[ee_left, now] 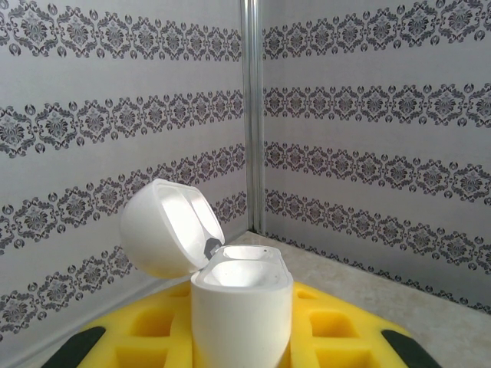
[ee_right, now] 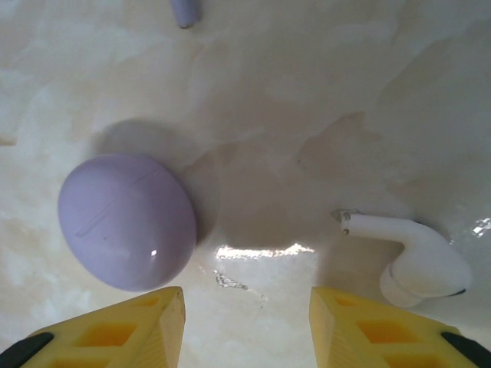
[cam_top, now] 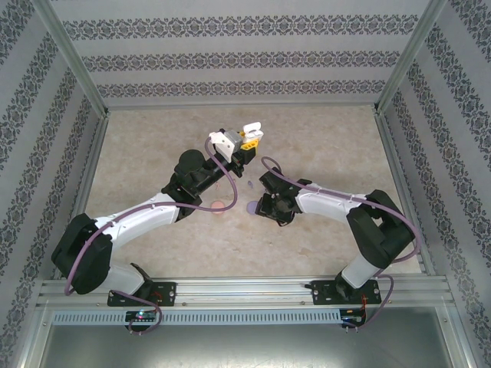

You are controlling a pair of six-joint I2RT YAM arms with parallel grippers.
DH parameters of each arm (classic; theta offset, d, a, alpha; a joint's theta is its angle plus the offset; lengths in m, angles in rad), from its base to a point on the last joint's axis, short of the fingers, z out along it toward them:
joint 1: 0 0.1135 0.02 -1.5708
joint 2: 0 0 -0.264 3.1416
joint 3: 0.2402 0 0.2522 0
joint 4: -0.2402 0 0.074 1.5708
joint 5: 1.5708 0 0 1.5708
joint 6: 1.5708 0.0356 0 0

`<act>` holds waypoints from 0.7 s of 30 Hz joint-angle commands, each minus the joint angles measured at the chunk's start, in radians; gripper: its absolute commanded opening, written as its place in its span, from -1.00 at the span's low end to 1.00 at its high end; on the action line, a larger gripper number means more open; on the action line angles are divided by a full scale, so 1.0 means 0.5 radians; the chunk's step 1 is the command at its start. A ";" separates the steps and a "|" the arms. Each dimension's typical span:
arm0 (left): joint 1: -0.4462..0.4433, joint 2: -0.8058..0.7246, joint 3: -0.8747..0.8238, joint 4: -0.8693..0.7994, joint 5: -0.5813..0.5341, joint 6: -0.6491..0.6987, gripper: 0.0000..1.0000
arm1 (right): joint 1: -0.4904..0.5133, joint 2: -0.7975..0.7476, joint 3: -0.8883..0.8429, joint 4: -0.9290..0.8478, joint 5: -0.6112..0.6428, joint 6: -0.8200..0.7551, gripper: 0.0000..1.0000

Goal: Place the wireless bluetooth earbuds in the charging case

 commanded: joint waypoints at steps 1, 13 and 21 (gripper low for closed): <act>0.009 -0.073 0.038 0.002 -0.008 0.033 -1.00 | -0.013 0.040 0.020 -0.013 0.062 -0.002 -0.06; 0.009 -0.080 0.032 0.008 -0.009 0.036 -1.00 | -0.147 -0.075 -0.114 -0.085 0.088 -0.089 -0.06; 0.009 -0.076 0.032 0.012 -0.009 0.030 -1.00 | -0.254 -0.116 -0.157 -0.125 0.099 -0.163 -0.06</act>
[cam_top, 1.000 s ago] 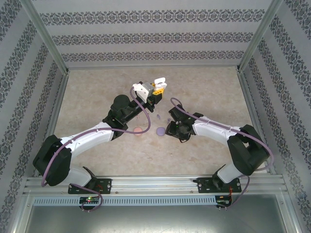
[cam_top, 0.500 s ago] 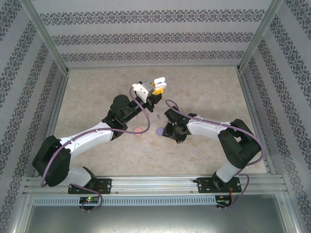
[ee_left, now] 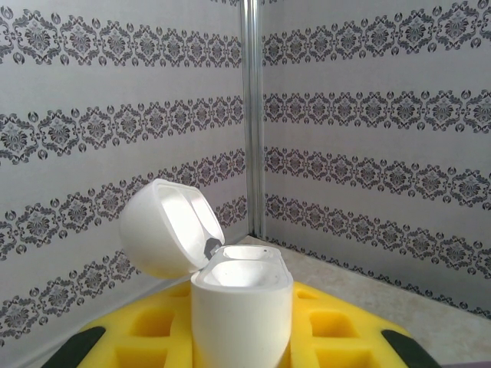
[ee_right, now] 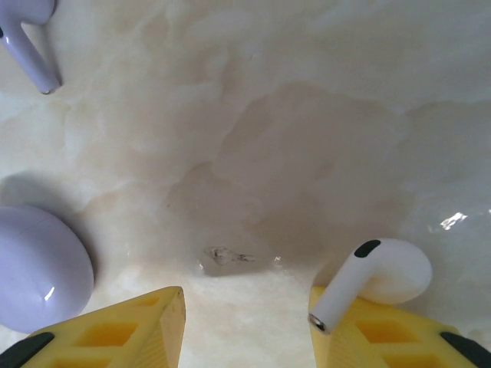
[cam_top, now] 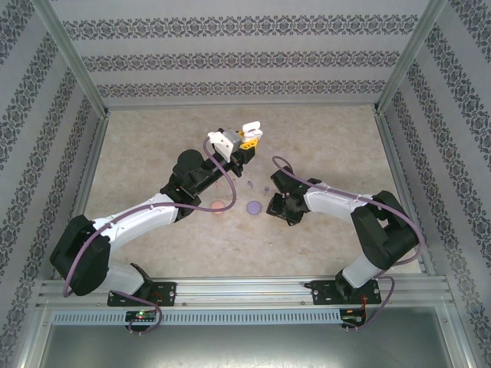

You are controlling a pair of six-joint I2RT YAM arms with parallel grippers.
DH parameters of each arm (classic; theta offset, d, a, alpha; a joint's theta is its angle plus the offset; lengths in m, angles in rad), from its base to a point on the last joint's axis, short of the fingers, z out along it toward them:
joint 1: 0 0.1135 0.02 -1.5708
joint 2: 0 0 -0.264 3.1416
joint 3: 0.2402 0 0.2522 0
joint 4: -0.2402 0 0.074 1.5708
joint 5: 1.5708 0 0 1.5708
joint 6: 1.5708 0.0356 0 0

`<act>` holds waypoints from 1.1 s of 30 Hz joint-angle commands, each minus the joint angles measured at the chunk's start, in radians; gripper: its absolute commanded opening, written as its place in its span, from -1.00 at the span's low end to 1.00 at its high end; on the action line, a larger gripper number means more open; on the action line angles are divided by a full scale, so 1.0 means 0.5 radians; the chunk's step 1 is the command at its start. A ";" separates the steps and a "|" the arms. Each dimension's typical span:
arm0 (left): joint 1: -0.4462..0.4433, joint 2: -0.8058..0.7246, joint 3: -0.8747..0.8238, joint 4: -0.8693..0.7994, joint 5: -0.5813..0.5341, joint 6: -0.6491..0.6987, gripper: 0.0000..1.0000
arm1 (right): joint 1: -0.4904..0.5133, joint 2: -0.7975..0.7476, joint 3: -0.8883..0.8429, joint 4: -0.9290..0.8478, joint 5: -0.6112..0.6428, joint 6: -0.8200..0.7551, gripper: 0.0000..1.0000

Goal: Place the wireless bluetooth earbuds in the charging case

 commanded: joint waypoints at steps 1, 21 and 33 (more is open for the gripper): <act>0.012 -0.049 0.034 0.015 -0.009 0.026 -1.00 | -0.063 -0.047 -0.047 -0.076 0.067 -0.076 -0.06; 0.009 -0.038 0.029 0.038 -0.010 0.018 -1.00 | -0.262 -0.426 0.104 -0.107 -0.143 -0.209 0.01; 0.010 -0.048 0.036 0.025 0.002 0.013 -1.00 | -0.354 -0.184 0.009 -0.101 0.166 -0.227 0.13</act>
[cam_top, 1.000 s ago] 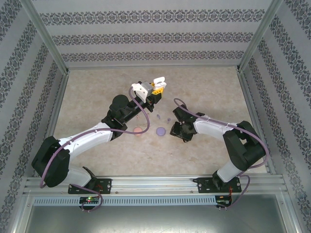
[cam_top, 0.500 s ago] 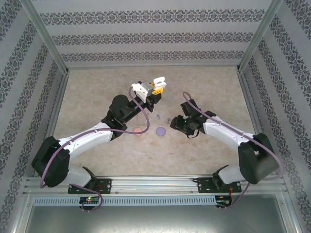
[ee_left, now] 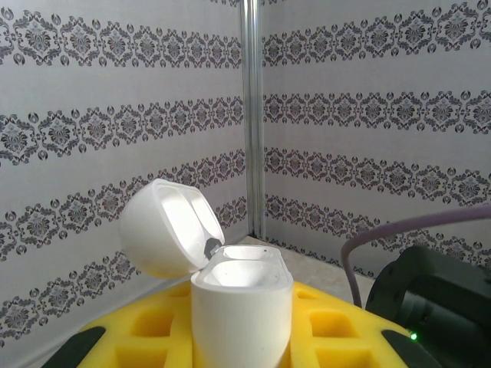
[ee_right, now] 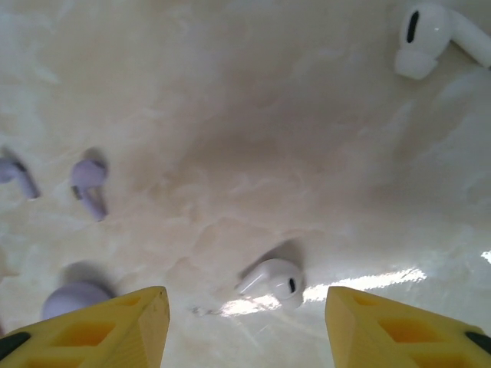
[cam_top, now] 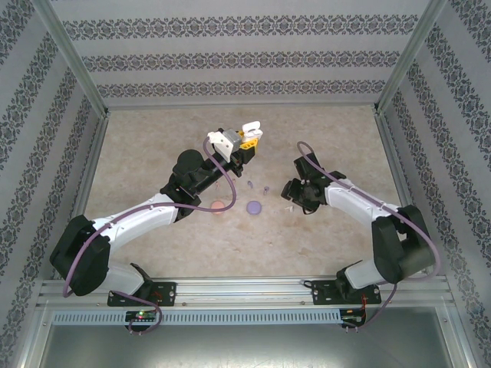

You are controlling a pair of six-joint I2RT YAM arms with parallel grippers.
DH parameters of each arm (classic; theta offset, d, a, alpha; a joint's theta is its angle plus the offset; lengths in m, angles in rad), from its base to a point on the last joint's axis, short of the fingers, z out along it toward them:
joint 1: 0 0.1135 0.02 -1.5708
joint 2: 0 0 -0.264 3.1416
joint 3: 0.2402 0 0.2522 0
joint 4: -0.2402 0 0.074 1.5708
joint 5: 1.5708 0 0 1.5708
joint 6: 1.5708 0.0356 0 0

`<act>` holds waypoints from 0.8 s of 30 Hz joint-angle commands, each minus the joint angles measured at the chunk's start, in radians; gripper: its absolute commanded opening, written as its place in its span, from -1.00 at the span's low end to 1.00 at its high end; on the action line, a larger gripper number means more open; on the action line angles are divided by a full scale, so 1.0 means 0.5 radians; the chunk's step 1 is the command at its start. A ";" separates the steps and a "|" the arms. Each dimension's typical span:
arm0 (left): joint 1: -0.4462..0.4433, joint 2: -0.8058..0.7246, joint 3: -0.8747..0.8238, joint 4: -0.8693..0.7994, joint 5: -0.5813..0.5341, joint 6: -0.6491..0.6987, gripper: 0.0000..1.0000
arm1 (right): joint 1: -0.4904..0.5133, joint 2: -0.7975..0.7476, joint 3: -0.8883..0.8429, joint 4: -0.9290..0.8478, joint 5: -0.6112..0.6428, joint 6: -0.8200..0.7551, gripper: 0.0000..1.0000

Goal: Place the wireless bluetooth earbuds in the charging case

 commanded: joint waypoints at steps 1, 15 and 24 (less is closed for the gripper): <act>0.010 -0.046 0.033 0.023 0.002 0.013 -1.00 | -0.009 0.082 -0.022 -0.017 0.103 -0.051 0.13; 0.009 -0.029 0.044 0.025 -0.004 0.017 -1.00 | 0.049 0.422 0.143 0.068 0.000 -0.082 0.13; 0.010 -0.027 0.043 0.022 -0.007 0.014 -1.00 | 0.133 0.523 0.270 0.057 -0.005 -0.111 0.11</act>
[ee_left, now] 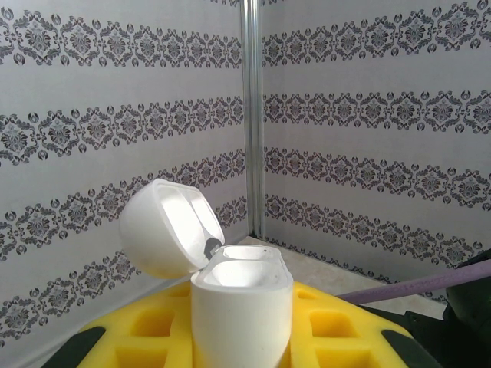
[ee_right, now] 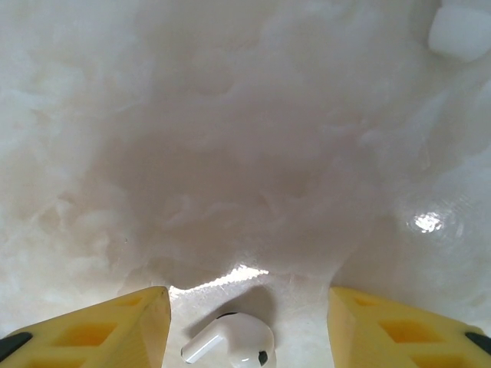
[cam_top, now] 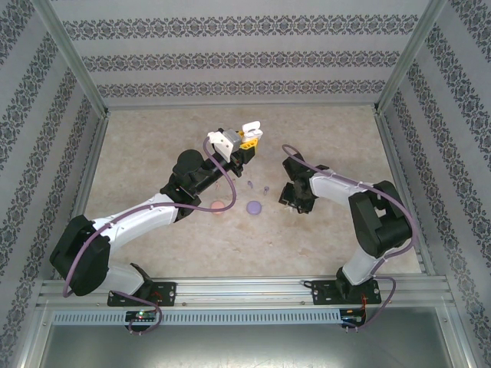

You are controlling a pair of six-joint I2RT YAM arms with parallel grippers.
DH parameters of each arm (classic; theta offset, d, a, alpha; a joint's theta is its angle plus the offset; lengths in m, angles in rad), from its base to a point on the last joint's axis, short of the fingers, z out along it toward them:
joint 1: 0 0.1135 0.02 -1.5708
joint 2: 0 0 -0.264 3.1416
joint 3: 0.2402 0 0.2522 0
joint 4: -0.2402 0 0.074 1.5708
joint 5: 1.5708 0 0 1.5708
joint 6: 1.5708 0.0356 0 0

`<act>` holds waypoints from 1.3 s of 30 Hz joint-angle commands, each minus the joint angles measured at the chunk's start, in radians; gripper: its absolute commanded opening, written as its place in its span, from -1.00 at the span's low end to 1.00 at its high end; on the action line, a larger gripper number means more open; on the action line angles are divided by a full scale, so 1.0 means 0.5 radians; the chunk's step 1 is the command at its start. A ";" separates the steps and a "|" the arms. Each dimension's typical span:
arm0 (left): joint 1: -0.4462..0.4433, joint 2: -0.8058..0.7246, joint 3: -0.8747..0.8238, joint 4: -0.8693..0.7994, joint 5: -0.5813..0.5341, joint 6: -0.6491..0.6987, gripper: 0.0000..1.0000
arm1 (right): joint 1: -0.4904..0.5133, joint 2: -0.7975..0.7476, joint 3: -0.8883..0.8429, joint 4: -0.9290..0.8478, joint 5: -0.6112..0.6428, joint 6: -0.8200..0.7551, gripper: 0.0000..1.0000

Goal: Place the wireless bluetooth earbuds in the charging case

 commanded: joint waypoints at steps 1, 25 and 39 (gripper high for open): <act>0.010 -0.028 0.042 0.028 -0.006 0.014 -1.00 | 0.075 0.095 0.082 0.179 -0.087 -0.058 0.11; 0.009 -0.043 0.049 0.016 -0.001 0.018 -1.00 | 0.173 -0.081 0.172 -0.043 0.177 0.102 0.09; 0.016 0.039 0.086 0.059 -0.050 0.063 -1.00 | 0.129 -0.111 0.001 -0.188 0.123 1.105 0.06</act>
